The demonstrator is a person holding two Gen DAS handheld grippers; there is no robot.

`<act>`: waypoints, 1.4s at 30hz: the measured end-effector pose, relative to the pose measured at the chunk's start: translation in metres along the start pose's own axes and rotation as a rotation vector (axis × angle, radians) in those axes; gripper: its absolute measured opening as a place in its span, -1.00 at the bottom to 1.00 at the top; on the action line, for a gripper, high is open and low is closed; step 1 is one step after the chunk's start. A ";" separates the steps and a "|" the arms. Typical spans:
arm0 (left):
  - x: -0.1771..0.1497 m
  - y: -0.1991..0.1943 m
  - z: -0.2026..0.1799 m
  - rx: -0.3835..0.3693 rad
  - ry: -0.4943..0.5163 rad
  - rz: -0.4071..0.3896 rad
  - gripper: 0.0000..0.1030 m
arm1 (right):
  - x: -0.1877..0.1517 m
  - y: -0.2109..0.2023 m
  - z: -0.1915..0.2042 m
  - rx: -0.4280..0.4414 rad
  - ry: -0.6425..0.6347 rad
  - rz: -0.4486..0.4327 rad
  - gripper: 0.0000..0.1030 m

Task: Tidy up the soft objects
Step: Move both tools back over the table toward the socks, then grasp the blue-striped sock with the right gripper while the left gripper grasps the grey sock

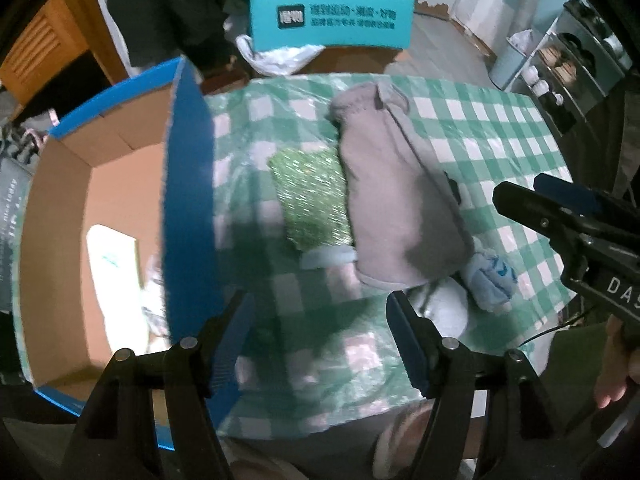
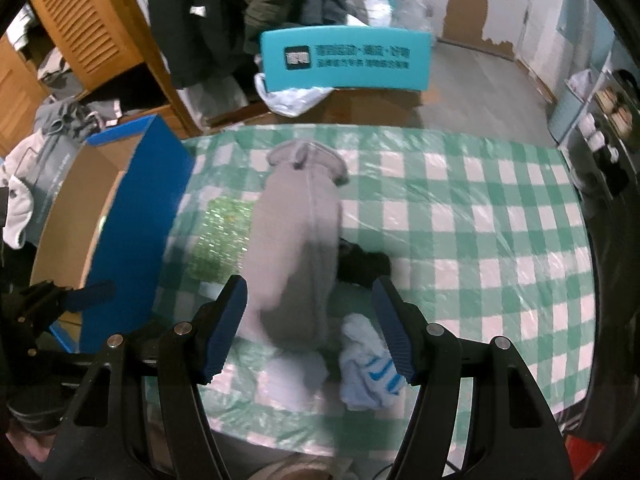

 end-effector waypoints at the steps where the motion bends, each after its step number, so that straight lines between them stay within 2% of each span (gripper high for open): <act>1: 0.000 0.003 -0.004 -0.006 -0.002 0.007 0.36 | -0.002 0.002 -0.005 -0.003 0.007 0.005 0.26; 16: -0.009 0.045 -0.038 -0.018 0.002 0.097 0.36 | -0.032 0.036 -0.043 -0.029 0.050 0.095 0.26; 35: -0.019 0.071 -0.046 -0.033 -0.022 0.162 0.37 | -0.063 0.082 -0.047 -0.044 0.008 0.220 0.26; 36: -0.019 0.071 -0.046 -0.033 -0.022 0.162 0.37 | -0.064 0.083 -0.047 -0.041 0.003 0.226 0.23; 38: -0.018 0.070 -0.047 -0.037 -0.021 0.160 0.39 | -0.067 0.088 -0.046 -0.043 -0.010 0.248 -0.09; 42: -0.017 0.070 -0.054 -0.046 -0.016 0.156 0.44 | -0.071 0.089 -0.047 -0.039 -0.014 0.265 -0.20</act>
Point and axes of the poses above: each gripper's, at about its wrist camera, not at the fingertips, and y roughly the way its jaws point, z to its left, x to its top, the point moved 5 cm from there along y, roughly the way its jaws point, and after that the axes turned 3 degrees about -x, right-handed, at the moved point
